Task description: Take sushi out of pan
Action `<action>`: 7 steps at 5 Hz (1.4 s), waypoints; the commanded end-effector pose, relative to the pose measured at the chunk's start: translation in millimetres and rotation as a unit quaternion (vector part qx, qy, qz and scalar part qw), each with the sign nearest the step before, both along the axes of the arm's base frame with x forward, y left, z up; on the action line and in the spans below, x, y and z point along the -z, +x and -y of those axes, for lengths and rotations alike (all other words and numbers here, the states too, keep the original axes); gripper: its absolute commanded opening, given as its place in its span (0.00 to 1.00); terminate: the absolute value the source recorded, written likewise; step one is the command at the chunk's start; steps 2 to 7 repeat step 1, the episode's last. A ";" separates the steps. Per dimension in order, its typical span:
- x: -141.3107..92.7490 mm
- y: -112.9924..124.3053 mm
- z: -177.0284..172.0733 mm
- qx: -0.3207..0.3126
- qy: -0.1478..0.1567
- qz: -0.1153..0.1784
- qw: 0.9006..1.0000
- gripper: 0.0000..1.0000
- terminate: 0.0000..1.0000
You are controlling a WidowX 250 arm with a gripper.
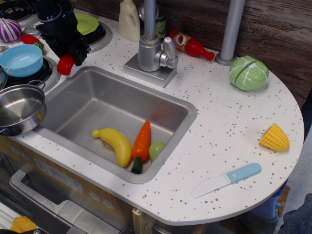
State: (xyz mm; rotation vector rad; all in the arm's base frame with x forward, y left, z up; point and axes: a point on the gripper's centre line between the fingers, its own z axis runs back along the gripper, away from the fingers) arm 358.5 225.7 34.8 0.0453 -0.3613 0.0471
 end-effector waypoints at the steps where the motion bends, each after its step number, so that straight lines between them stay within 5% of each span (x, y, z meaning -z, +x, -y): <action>1: -22.5 7.6 -13.9 0.014 0.021 0.031 0.999 1.00 1.00; 7: -22.5 7.6 -13.9 0.014 0.021 0.031 0.999 1.00 1.00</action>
